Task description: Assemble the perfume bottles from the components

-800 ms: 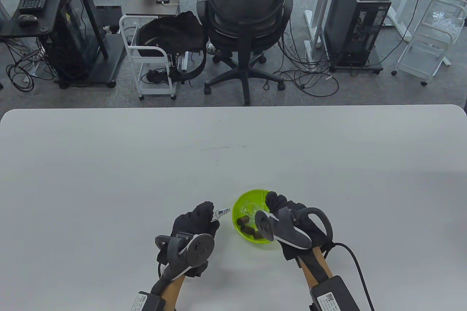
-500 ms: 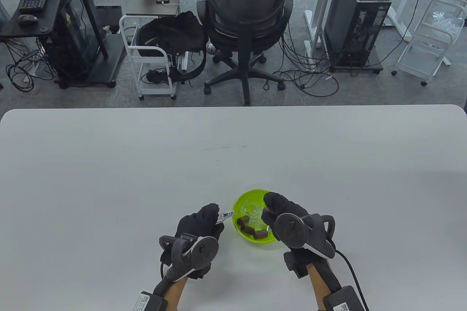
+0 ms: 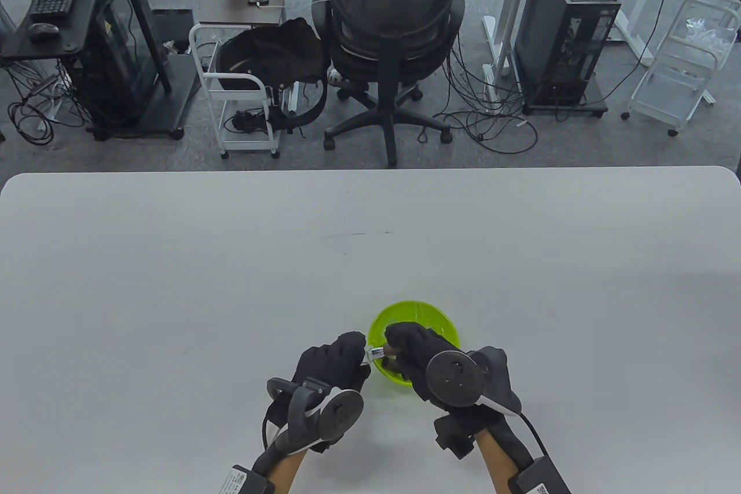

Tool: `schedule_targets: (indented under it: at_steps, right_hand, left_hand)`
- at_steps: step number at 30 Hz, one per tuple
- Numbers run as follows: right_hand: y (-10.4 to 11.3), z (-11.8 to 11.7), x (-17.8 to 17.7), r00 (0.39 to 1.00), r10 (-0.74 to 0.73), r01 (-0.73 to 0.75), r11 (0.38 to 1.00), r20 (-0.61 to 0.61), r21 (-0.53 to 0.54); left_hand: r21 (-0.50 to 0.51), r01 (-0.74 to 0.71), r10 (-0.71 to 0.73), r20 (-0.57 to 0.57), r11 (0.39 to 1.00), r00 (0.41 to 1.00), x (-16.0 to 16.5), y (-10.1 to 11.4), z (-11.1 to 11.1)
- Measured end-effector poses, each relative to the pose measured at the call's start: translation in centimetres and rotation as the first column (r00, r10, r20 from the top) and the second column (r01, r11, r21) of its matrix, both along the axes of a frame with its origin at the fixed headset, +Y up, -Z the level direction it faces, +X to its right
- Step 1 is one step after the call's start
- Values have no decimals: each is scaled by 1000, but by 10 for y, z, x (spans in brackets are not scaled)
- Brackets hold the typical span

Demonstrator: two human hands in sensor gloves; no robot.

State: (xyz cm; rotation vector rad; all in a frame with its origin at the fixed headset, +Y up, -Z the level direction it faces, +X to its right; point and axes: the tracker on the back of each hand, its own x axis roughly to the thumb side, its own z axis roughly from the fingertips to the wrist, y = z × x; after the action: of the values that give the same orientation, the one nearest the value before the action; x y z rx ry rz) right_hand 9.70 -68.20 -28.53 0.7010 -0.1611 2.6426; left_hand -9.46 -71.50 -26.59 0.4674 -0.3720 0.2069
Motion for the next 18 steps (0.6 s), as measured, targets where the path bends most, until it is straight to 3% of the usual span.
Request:
schedule_targets:
  at_steps: [8, 12, 15, 18]
  right_hand:
    - [1, 2, -8, 999, -13, 11, 998, 36, 61]
    - [0, 3, -8, 995, -92, 91, 995, 47, 29]
    - [0, 3, -9, 997, -65, 64, 997, 45, 36]
    - [-4, 2, -11, 998, -53, 52, 999, 27, 7]
  left_hand:
    - [15, -17, 16, 52, 1000, 999, 7, 2, 2]
    - [30, -22, 21, 59, 999, 998, 8, 7, 3]
    - [4, -8, 8, 80, 1000, 997, 7, 7, 0]
    - [-92, 33, -27, 75, 995, 997, 6, 6, -5]
